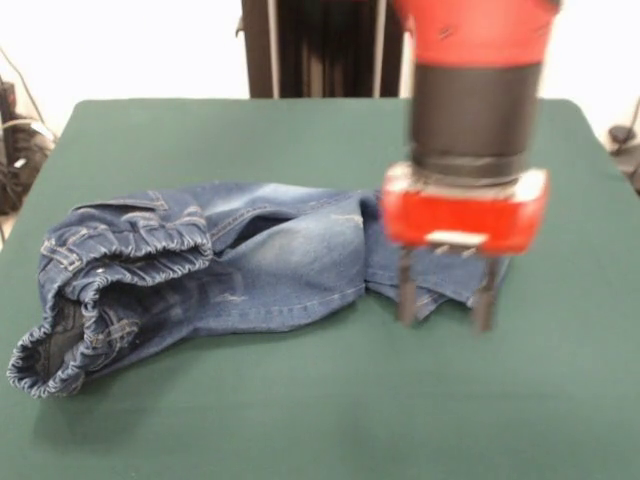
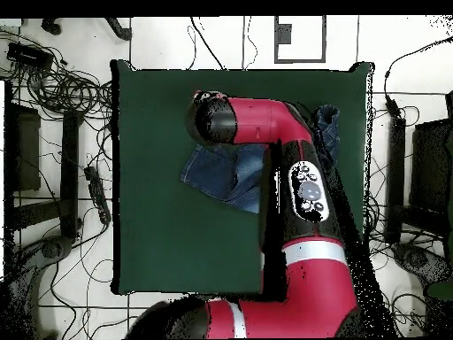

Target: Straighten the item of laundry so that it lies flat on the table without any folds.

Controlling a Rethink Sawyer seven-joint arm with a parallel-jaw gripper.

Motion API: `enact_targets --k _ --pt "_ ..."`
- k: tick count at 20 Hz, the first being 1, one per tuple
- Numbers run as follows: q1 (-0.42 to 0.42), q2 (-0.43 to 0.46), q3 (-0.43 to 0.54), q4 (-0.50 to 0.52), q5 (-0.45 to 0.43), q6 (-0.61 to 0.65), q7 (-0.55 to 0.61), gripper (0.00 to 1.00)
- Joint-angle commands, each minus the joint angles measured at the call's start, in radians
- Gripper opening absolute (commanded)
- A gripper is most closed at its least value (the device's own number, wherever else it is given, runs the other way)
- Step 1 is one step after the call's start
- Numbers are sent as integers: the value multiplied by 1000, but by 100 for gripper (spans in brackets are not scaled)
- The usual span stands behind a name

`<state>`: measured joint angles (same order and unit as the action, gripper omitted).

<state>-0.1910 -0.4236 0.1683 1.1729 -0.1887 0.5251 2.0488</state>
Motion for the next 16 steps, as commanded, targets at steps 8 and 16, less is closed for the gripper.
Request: enact_targets --k 8,16 --pt "-67 -89 20 316 -46 -60 61 100" --pt "-5 -183 -20 412 18 -17 158 100"
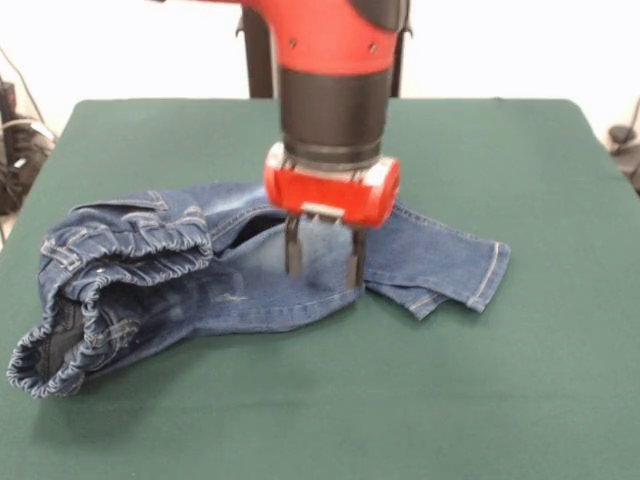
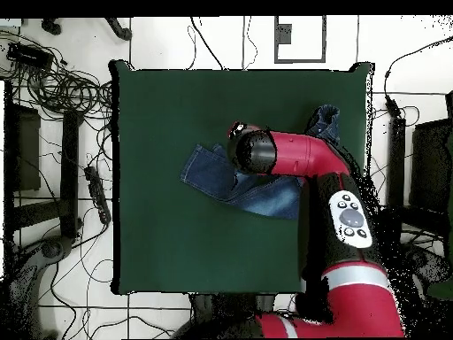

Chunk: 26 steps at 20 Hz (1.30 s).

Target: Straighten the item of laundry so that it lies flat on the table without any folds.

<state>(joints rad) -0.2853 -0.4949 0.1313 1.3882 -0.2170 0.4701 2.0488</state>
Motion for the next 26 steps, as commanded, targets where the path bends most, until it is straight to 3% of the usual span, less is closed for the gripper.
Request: enact_targets --k 1,7,15,26 --pt "93 -115 15 202 53 43 163 100" --pt "114 -129 3 236 87 33 186 100" --pt "128 -13 -8 189 79 -78 188 100" --pt "181 75 -57 123 90 -136 204 100"
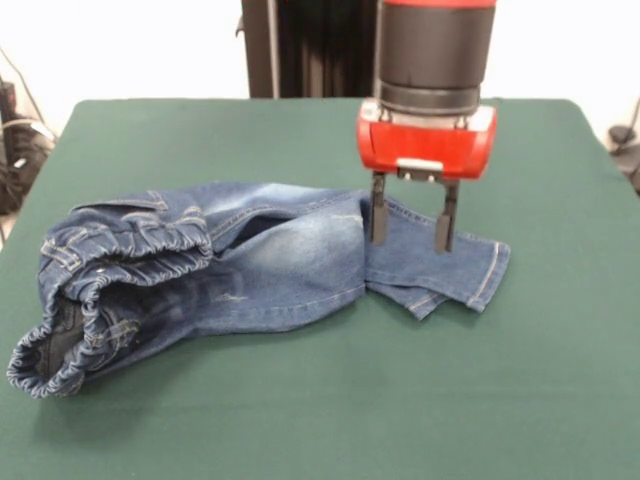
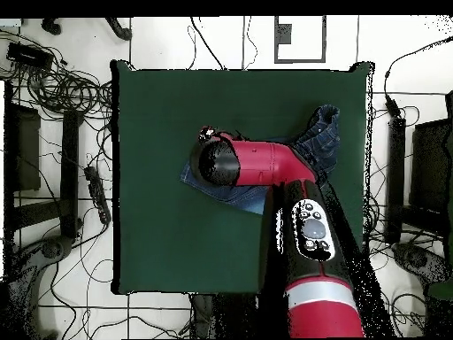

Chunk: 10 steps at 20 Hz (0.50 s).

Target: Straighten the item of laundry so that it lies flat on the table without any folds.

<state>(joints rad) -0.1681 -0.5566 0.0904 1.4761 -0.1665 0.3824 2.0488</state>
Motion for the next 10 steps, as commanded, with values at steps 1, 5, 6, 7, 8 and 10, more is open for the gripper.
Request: enact_targets --k 1,5,6,7,8,10 --pt "71 143 -23 30 42 -51 207 100" --pt "109 150 -55 27 64 -58 235 100" --pt "114 148 -57 30 70 -55 236 100" --pt "118 146 -60 33 76 -52 238 100" --pt "122 144 -62 36 82 -50 239 100" --pt "129 143 -67 39 92 -48 236 100"
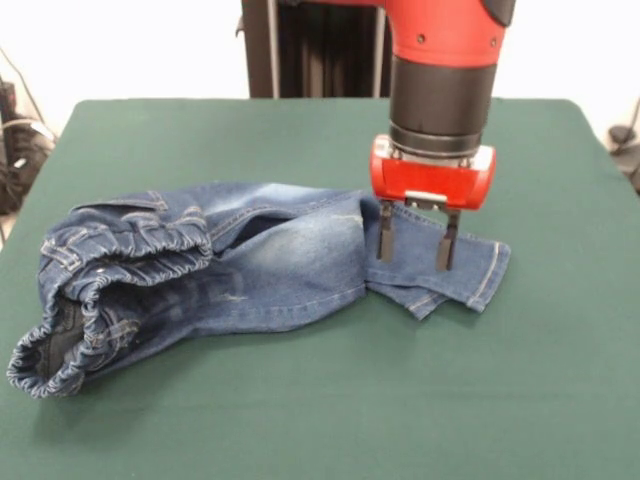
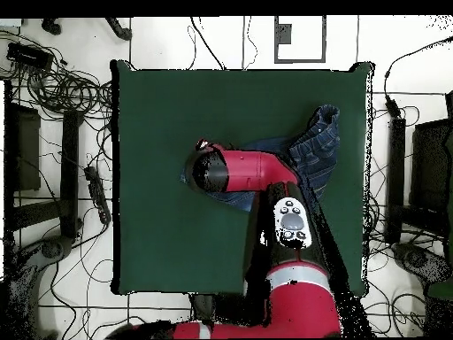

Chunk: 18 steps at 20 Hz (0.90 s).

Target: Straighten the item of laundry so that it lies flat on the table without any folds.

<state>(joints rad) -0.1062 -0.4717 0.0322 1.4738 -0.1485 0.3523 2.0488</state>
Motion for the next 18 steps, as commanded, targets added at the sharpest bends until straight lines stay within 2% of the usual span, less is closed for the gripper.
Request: enact_targets --k 1,9,18 --pt "71 58 -14 42 77 -19 236 100" --pt "105 82 -36 28 117 -33 240 100" --pt "140 238 -65 -84 165 -126 235 100"
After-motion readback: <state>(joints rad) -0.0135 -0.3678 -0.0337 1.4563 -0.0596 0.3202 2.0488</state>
